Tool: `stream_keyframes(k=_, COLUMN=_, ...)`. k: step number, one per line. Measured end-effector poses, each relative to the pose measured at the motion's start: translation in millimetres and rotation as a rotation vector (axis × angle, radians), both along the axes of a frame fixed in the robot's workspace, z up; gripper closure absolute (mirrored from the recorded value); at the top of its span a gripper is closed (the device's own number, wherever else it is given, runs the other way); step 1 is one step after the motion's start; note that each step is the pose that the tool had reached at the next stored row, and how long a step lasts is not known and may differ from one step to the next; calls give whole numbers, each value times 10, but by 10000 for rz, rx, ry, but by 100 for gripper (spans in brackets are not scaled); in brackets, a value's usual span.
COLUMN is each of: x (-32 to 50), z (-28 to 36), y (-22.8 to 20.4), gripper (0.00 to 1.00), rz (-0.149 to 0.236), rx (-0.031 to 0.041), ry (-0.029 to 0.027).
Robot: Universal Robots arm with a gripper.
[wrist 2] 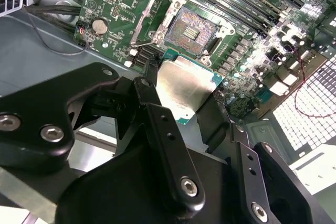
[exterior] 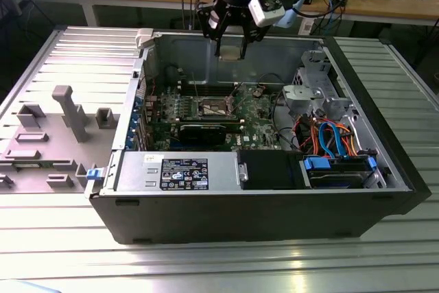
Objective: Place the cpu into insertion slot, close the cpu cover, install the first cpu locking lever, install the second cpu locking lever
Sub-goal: 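Place the cpu into insertion slot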
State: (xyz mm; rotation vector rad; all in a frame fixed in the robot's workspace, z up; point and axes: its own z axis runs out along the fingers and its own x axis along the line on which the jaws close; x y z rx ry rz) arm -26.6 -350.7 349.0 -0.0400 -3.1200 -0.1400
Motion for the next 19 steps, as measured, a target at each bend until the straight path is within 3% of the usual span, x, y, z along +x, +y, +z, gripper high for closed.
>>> stream_keyframes(k=19, x=-9, z=-31, y=-1, gripper=45, rz=0, rx=-3, ry=0)
